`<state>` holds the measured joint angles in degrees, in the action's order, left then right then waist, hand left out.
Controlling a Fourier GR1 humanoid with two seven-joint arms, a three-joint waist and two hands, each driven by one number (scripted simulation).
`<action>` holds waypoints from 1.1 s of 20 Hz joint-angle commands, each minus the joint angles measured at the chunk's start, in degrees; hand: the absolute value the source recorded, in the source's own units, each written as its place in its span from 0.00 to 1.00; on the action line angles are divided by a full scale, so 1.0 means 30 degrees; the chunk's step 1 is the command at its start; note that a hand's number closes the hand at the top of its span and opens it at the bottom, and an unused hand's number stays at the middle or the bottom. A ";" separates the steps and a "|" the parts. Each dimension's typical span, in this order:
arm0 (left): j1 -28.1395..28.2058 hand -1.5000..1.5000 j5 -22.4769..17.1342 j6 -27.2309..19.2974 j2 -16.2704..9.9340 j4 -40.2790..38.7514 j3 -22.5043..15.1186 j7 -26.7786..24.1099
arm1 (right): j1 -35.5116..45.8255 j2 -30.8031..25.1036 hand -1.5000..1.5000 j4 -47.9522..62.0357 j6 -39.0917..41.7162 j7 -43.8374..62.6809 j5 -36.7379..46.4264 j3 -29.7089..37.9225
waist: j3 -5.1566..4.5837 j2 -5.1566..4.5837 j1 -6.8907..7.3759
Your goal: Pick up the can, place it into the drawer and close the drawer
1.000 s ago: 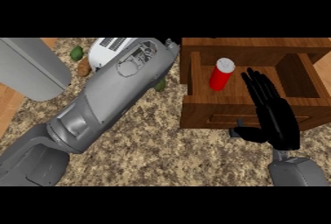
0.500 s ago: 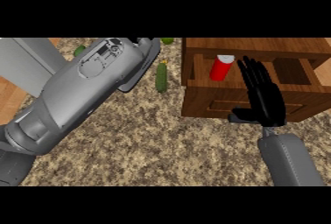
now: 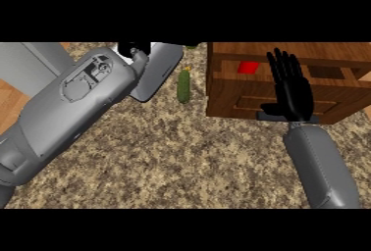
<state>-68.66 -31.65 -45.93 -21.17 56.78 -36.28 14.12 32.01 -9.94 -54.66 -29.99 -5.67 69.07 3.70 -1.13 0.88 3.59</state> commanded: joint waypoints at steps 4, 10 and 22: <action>0.1433 0.00 0.0727 -0.0008 -0.1615 0.2269 -0.0308 0.0945 | 0.3002 0.0372 0.00 0.5477 -0.2501 -0.0193 0.0023 0.1362 | 0.0425 -0.0480 0.0438; 0.3568 0.00 0.0822 0.0170 -0.2463 0.4768 -0.0027 0.0789 | 0.5043 -0.0530 0.00 0.8865 -0.4312 -0.0917 -0.0200 0.2600 | 0.0430 -0.0592 0.0598; 0.6375 0.00 0.1335 0.0633 -0.2618 0.6407 0.0216 -0.0290 | 1.0165 -0.0427 0.00 1.2563 -0.4372 0.0753 0.0521 0.3128 | 0.0416 -0.0901 0.0856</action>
<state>-52.09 -28.51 -44.00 -29.38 74.14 -35.02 14.40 57.39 -12.25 -20.19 -42.56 -4.80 70.79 12.20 -0.10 -1.01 4.60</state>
